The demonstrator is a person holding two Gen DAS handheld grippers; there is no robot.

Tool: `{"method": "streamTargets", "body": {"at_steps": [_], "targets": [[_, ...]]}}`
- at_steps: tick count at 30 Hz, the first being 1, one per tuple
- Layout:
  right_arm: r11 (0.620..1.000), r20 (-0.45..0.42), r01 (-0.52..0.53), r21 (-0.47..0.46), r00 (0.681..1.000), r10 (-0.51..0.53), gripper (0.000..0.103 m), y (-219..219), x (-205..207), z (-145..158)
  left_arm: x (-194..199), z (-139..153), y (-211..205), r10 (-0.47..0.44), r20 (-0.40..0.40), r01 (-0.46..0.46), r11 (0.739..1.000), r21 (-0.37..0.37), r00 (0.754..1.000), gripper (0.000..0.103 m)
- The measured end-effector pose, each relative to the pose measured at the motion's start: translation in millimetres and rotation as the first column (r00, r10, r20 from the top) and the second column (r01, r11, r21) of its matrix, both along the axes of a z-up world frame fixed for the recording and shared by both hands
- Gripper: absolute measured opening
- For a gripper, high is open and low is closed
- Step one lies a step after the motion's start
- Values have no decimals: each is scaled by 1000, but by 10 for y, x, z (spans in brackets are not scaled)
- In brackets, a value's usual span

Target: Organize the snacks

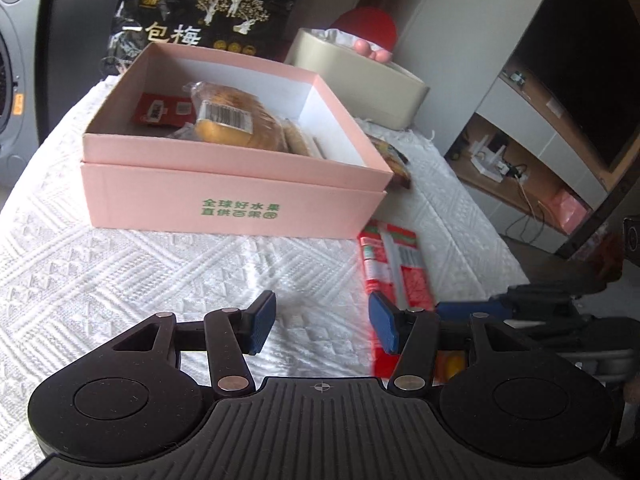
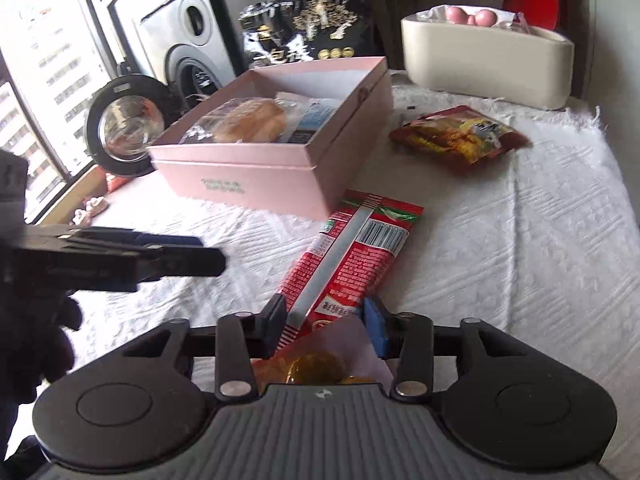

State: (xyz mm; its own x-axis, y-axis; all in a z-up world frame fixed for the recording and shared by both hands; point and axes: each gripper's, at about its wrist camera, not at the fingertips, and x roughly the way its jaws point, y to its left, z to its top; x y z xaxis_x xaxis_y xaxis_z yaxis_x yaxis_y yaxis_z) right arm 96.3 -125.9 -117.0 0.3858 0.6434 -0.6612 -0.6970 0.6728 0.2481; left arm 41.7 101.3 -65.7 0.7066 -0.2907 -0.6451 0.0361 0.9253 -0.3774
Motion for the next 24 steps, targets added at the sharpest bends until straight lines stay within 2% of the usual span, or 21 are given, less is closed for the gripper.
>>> {"method": "streamTargets", "body": {"at_steps": [2, 4, 6, 7, 14, 18, 21, 24], "targets": [[997, -9, -65, 39, 998, 65, 30, 20, -136, 14, -13, 35, -56, -19, 10, 19, 1000, 1, 1000, 57], [996, 20, -90, 30, 996, 89, 39, 46, -245, 29, -30, 80, -101, -31, 21, 31, 999, 13, 999, 57], [997, 75, -73, -8, 995, 73, 73, 48, -364, 24, -59, 122, -138, -38, 30, 36, 999, 36, 999, 57], [998, 106, -58, -33, 992, 61, 75, 19, -425, 11, -70, 136, -155, -40, 32, 39, 998, 48, 999, 57], [988, 186, 58, -145, 982, -30, 78, -410, -611, -109, -32, 108, -338, -72, 15, 71, 994, 85, 997, 57], [975, 254, 160, -156, 960, -116, 81, -637, -632, -141, 32, 92, -521, -102, 4, 101, 987, 128, 995, 57], [947, 298, 282, -151, 927, -228, 81, -739, -501, -165, 100, 83, -670, -112, -1, 110, 976, 186, 994, 57], [942, 249, 317, -106, 926, -284, 83, -836, -378, -213, 168, 85, -817, -143, 3, 138, 964, 228, 990, 57]]}}
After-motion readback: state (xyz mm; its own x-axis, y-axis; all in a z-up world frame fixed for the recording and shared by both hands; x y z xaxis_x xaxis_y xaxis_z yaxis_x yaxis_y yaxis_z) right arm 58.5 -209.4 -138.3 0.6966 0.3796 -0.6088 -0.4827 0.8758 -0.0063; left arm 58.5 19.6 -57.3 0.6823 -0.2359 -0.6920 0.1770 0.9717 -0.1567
